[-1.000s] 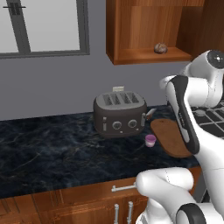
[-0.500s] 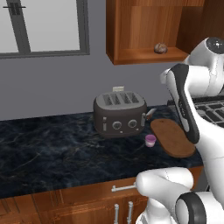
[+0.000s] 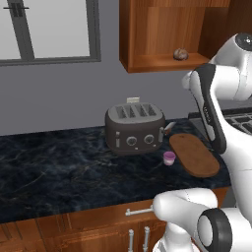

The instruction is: Pick the bread, place it on the cutting board, pick the jam, place it on the counter, and close the cabinet.

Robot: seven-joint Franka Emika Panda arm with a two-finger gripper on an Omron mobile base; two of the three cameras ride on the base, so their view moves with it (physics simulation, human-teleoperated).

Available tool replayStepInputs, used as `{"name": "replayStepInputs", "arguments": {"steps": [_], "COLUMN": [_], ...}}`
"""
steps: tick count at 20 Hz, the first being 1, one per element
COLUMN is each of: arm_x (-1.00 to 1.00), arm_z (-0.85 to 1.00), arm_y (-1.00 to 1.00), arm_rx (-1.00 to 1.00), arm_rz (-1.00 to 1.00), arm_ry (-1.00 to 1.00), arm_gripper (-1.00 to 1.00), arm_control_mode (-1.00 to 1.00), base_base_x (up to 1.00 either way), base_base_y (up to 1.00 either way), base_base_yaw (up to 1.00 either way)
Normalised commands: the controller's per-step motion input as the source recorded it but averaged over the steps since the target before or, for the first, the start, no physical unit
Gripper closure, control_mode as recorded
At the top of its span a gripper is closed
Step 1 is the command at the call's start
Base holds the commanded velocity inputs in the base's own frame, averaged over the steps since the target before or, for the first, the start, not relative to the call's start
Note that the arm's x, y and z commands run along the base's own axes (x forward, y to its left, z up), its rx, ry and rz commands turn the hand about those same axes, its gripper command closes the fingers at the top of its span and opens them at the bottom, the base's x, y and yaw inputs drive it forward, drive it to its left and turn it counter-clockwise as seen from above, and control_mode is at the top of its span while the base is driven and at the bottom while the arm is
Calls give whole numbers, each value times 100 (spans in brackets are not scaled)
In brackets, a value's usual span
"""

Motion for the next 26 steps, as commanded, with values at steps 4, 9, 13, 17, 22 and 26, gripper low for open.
{"name": "replayStepInputs", "arguments": {"steps": [4,9,13,17,22,26], "arm_x": [3,0,0,0,2,4], "arm_z": [0,0,1,8,12,13], "arm_y": [-6,-9,-8,-4,-7,-1], "arm_rx": [0,0,0,0,0,0], "arm_rz": [0,0,0,0,-2,-2], "arm_ry": [-6,-8,-2,0,0,0], "arm_gripper": [-100,-100,-100,-100,-100,-100], "arm_control_mode": [-100,-100,-100,-100,-100,-100], "base_base_x": [0,0,0,0,0,0], "base_base_y": [0,0,0,0,0,0], "base_base_yaw": [0,0,0,0,0,0]}}
